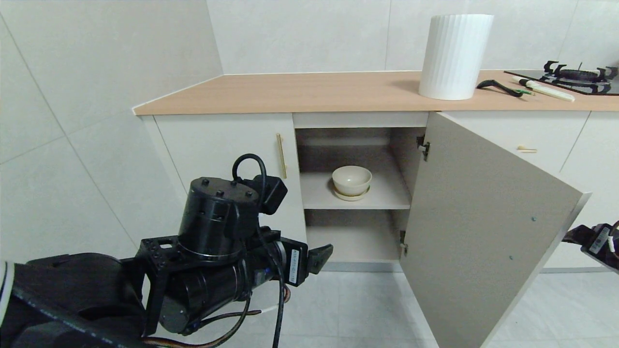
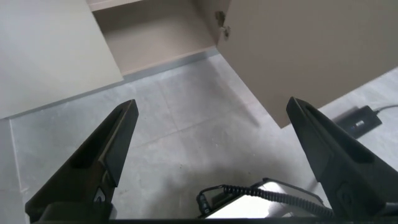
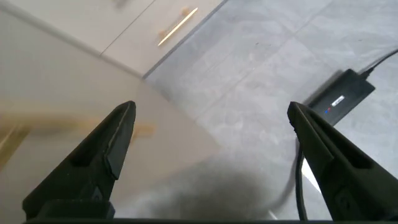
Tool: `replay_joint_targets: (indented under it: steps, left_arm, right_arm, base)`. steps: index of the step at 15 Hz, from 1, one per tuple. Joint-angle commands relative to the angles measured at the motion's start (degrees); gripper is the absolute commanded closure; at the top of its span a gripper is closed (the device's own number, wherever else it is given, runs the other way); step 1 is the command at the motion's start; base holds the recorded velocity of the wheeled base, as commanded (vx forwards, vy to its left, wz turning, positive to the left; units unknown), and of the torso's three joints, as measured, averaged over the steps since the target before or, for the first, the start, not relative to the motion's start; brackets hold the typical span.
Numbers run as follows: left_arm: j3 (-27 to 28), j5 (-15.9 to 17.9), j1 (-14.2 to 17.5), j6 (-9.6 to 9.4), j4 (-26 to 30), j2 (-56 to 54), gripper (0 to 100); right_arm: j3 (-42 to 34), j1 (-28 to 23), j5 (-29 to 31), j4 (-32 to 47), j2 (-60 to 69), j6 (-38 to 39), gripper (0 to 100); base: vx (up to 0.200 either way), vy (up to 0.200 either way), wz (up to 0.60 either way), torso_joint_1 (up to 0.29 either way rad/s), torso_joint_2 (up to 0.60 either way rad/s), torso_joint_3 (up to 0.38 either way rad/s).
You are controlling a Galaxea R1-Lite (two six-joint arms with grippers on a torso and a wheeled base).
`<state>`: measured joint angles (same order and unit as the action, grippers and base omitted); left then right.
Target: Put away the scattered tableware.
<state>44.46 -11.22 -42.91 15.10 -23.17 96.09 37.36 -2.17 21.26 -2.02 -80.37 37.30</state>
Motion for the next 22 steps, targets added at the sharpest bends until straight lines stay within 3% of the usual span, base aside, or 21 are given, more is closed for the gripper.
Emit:
replay_joint_targets:
  steps: [1,7,11,15,22]
  left_arm:
    - [0.0,0.0,0.0,0.01,0.0,0.0,0]
    - [0.0,0.0,0.0,0.1,0.0,-0.1,0]
    - [0.1,0.1,0.1,0.1,0.0,-0.6,0]
    - [0.2,0.1,0.5,0.1,0.0,-0.4,0]
    - [0.4,0.0,1.3,0.01,0.0,0.8,0]
  right_arm:
    - [0.9,-1.4,-0.1,-3.5,-8.2,-0.4,0]
    - [4.3,3.2,-2.5,-3.9,-11.6,-0.3,0]
    - [5.4,14.0,-5.9,-3.6,-12.2,-0.3,0]
    - [12.6,24.9,-9.5,-3.2,-19.1,-0.3,0]
    - [30.8,27.0,-13.8,-0.5,-34.6,-0.5,0]
  base:
    - [0.0,0.0,0.0,0.0,0.0,0.0]
    - [0.0,0.0,0.0,0.0,0.0,0.0]
    - [0.0,0.0,0.0,0.0,0.0,0.0]
    - [0.0,0.0,0.0,0.0,0.0,0.0]
    - [0.0,0.0,0.0,0.0,0.0,0.0]
